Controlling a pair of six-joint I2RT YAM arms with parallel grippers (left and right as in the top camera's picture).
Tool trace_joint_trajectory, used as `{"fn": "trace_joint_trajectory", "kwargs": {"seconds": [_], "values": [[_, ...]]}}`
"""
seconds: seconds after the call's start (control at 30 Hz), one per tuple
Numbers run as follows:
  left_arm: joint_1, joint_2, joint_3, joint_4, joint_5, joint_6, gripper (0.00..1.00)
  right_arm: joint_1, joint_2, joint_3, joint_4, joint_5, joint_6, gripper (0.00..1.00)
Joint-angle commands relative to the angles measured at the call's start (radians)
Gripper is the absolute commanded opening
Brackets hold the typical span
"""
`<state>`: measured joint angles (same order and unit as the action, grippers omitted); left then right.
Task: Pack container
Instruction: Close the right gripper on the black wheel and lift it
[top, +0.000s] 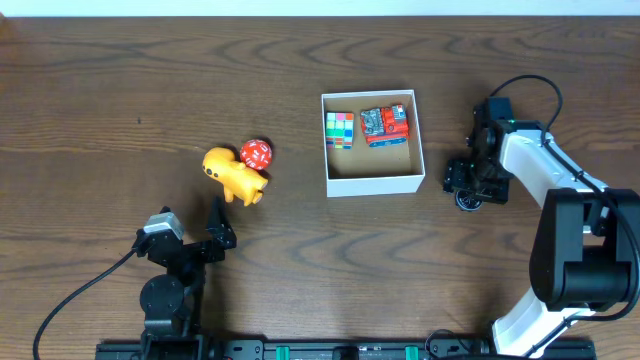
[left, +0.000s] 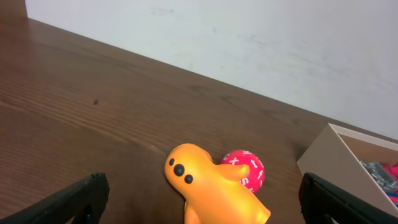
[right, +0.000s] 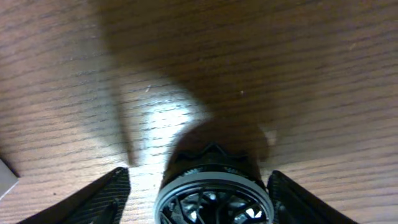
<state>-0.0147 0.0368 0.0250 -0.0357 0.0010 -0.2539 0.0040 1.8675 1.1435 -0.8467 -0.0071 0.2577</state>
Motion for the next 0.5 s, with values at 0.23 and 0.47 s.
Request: {"fn": "trace_joint_trajectory", "kwargs": {"seconds": [0.23, 0.47], "values": [[0.005, 0.000, -0.021, -0.036, -0.008, 0.016, 0.98, -0.010, 0.006, 0.000, -0.001, -0.036, 0.000, 0.65], [0.005, 0.000, -0.021, -0.036, -0.008, 0.016, 0.98, -0.010, 0.006, 0.001, -0.002, -0.080, 0.006, 0.59]]}}
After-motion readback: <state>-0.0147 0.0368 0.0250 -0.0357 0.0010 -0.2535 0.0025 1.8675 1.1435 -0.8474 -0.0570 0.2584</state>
